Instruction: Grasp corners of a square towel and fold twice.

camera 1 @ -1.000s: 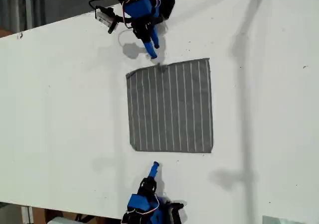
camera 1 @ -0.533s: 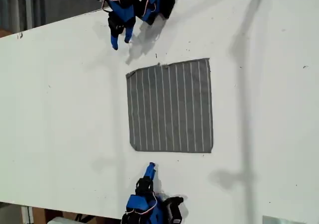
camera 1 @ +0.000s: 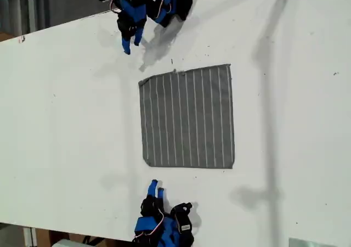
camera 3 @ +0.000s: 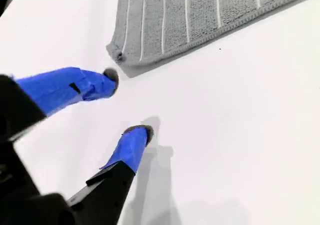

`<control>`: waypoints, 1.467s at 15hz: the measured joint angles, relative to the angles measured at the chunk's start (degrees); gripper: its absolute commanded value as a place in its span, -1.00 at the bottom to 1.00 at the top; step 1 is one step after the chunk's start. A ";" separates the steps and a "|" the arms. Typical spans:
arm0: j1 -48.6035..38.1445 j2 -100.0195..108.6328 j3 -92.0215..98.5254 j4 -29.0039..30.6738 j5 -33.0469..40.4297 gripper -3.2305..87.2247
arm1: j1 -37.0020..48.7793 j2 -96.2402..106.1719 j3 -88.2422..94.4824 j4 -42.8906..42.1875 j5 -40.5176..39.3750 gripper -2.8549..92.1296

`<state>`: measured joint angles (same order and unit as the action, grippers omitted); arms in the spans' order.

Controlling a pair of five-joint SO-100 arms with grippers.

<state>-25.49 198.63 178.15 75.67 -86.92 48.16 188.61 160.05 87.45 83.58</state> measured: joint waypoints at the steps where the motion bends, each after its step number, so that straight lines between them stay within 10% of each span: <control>1: 0.18 0.00 0.00 0.00 0.00 -0.70 | 1.85 0.09 -0.09 0.09 -0.35 -0.18; 6: 2.46 0.00 0.00 0.00 -4.39 -0.68 | 4.66 0.18 -0.44 0.53 0.35 -0.14; 9: 3.08 0.00 0.26 -0.62 -3.69 -0.60 | -10.90 0.18 1.76 -1.49 7.03 -0.74; 14: 2.99 0.00 0.26 -1.67 0.53 -0.69 | -30.67 0.00 4.04 -6.86 21.36 -0.70; 19: 4.31 0.00 -0.44 -5.54 6.42 -0.62 | -38.67 -3.25 2.37 -12.04 -0.26 -0.30; 22: 3.87 -4.48 -9.58 2.37 7.21 -0.63 | -42.10 -41.31 -24.52 -9.49 -10.72 -0.28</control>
<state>-21.62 194.15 168.57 78.05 -79.72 6.06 147.30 135.53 77.96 72.86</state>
